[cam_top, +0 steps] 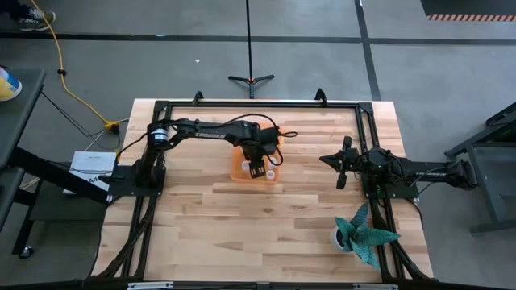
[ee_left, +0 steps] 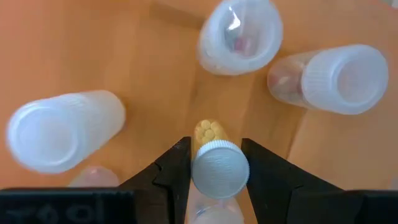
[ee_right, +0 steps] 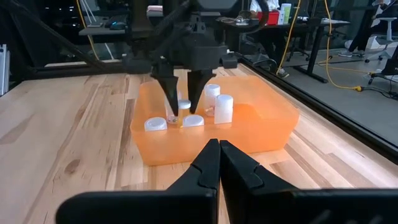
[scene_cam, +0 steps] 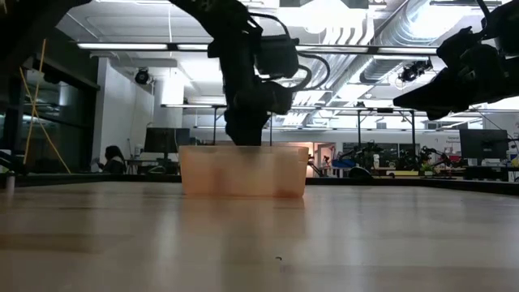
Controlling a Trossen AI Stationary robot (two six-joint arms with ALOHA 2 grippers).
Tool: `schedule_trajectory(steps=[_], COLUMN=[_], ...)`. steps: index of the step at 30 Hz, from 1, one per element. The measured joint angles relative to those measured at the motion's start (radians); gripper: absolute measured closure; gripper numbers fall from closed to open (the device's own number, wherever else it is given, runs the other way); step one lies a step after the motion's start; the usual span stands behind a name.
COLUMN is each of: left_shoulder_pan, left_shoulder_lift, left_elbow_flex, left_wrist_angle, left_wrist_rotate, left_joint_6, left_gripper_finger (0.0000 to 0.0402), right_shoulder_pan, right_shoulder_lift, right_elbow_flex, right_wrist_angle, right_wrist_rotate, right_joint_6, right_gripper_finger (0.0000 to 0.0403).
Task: Pick and place pill bottles into a basket
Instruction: Put the yellow medicine bottle into the yellow bin, then return to Home Position
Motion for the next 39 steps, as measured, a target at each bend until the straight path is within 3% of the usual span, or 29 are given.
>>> schedule_trajectory(steps=[14, 24, 31, 35, 39], left_shoulder_pan=[0.000, 0.000, -0.037, -0.062, -0.095], left_shoulder_lift=[0.013, 0.013, -0.051, -0.098, -0.189], left_elbow_flex=[0.021, 0.153, 0.120, 0.070, -0.075], left_wrist_angle=[0.010, -0.073, 0.249, 0.333, 0.512], left_wrist_rotate=[0.002, 0.000, 0.135, 0.138, 0.119], left_joint_6=[0.023, 0.082, 0.167, 0.179, 0.179], left_gripper_finger=[0.0205, 0.0166, 0.0184, 0.0219, 0.0257], right_shoulder_pan=[0.000, 0.000, 0.000, 0.000, 0.000], right_shoulder_lift=[0.000, 0.000, 0.001, 0.007, 0.014], right_elbow_flex=[0.000, 0.000, 0.000, 0.000, 0.000], right_wrist_angle=[0.000, 0.000, 0.000, 0.000, 0.000], right_wrist_rotate=[0.000, 0.000, 0.000, 0.000, 0.000], right_joint_6=[0.000, 0.000, 0.000, 0.003, 0.008], right_gripper_finger=[0.0402, 0.0402, 0.0402, 0.0402, 0.0402])
